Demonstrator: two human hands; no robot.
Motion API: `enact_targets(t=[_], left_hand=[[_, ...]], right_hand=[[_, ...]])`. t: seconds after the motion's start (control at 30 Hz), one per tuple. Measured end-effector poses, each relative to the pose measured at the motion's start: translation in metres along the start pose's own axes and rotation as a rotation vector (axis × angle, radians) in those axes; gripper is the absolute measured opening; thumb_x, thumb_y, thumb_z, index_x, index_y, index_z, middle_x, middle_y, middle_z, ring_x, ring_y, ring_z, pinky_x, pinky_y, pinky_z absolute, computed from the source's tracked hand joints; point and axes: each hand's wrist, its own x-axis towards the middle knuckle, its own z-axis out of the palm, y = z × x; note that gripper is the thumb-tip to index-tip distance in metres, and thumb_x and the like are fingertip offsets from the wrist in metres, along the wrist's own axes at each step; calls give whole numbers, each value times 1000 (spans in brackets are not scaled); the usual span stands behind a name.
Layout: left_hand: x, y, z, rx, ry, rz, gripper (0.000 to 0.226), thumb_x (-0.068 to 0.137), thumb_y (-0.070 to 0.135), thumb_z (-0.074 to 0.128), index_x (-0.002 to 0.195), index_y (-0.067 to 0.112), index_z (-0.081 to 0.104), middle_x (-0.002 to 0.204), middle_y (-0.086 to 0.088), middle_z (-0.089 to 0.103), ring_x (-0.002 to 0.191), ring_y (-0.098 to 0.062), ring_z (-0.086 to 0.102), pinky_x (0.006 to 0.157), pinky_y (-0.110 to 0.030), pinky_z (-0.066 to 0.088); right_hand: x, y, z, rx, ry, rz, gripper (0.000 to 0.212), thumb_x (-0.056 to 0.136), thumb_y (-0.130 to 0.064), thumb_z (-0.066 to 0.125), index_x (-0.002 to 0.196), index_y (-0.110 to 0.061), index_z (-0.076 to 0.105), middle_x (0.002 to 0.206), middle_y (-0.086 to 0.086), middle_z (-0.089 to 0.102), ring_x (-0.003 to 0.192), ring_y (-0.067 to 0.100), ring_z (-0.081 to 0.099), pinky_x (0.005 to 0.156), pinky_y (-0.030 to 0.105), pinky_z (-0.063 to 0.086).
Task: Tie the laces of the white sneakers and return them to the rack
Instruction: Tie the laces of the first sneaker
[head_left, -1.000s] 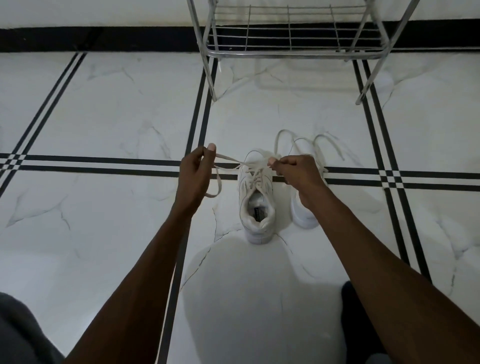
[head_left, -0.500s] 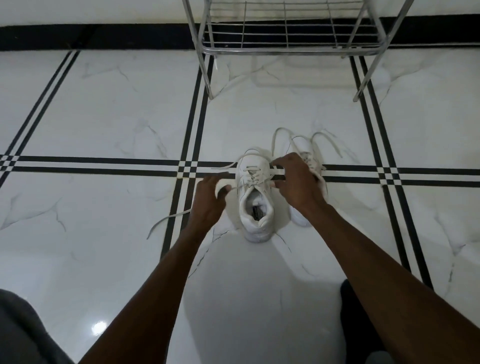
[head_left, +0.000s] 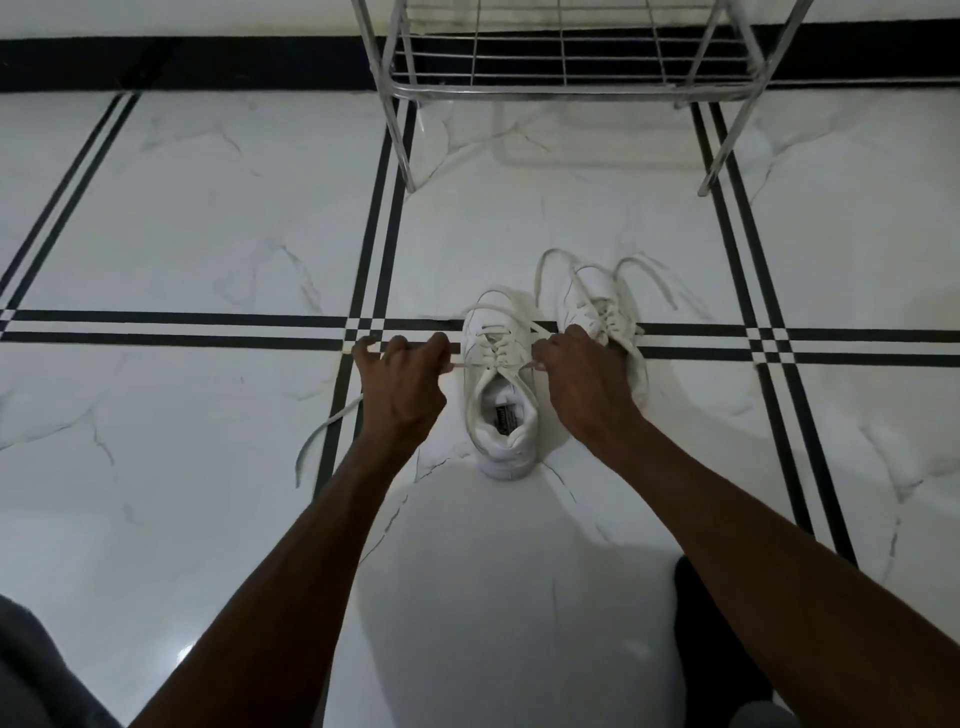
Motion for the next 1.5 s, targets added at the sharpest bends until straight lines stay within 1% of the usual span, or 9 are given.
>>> enact_targets(t=[0.13, 0.23, 0.37, 0.6, 0.77, 0.83, 0.97, 1.2, 1.5], left_hand=[[-11, 3, 4, 3, -78, -32, 23, 88, 2, 59, 99, 21, 65, 64, 9, 44, 87, -29, 67, 110, -56, 27], [-10, 3, 6, -24, -79, 26, 23, 92, 5, 57, 99, 23, 69, 71, 2, 63, 92, -27, 67, 110, -57, 33], [-4, 7, 6, -360, -85, 94, 13, 98, 10, 60, 95, 6, 72, 94, -12, 75, 92, -32, 68, 80, -45, 54], [-9, 12, 8, -518, -54, 107, 18, 85, 8, 44, 86, 1, 60, 80, -14, 72, 74, -35, 65, 62, -44, 50], [-16, 6, 10, -568, -47, 107, 7, 89, 3, 50, 86, 3, 57, 83, -10, 75, 72, -25, 67, 59, -18, 47], [-21, 1, 15, -640, -81, 11, 8, 94, 2, 55, 86, 0, 56, 87, -9, 77, 79, -26, 71, 68, -38, 58], [-13, -9, 1, -755, -286, -103, 23, 102, 24, 59, 92, 4, 66, 100, -3, 78, 99, -17, 71, 84, -30, 54], [6, 8, -30, -1346, -346, -264, 44, 109, 23, 40, 82, 16, 74, 105, -16, 78, 108, -24, 73, 102, -33, 52], [8, 22, -17, -1295, -204, -172, 21, 109, 21, 45, 104, 17, 65, 86, -6, 57, 81, -17, 53, 79, -30, 50]], right_hand=[[4, -4, 10, 95, -68, 37, 15, 86, 4, 58, 86, -8, 67, 81, 11, 68, 88, 28, 60, 59, 35, 42], [7, 3, 13, 142, -109, 4, 17, 85, 5, 58, 89, -8, 68, 84, 11, 68, 89, 31, 58, 63, 37, 43], [10, 0, 15, 232, -165, -25, 17, 87, -2, 58, 92, -8, 73, 88, 14, 68, 88, 34, 61, 70, 42, 50], [3, -11, 9, 292, -153, 205, 18, 89, -7, 54, 77, -9, 68, 78, 6, 68, 71, 23, 63, 56, 30, 39], [2, -18, 15, 164, -212, 215, 15, 90, -9, 56, 86, -7, 70, 86, 14, 70, 80, 32, 67, 67, 33, 52], [6, -13, 10, 240, -321, 194, 17, 89, -10, 59, 85, -2, 73, 87, 17, 71, 83, 32, 68, 66, 30, 47], [12, 9, -19, 435, -529, 171, 21, 94, -13, 53, 86, -10, 72, 99, 8, 74, 89, 23, 67, 71, 30, 47], [23, -3, -35, 1440, -383, 512, 43, 103, -34, 45, 107, 3, 68, 110, 9, 76, 99, 18, 65, 68, 28, 45], [19, -13, -15, 1526, -254, 428, 26, 103, -20, 49, 123, -21, 66, 94, 3, 61, 83, 13, 56, 66, 27, 43]])
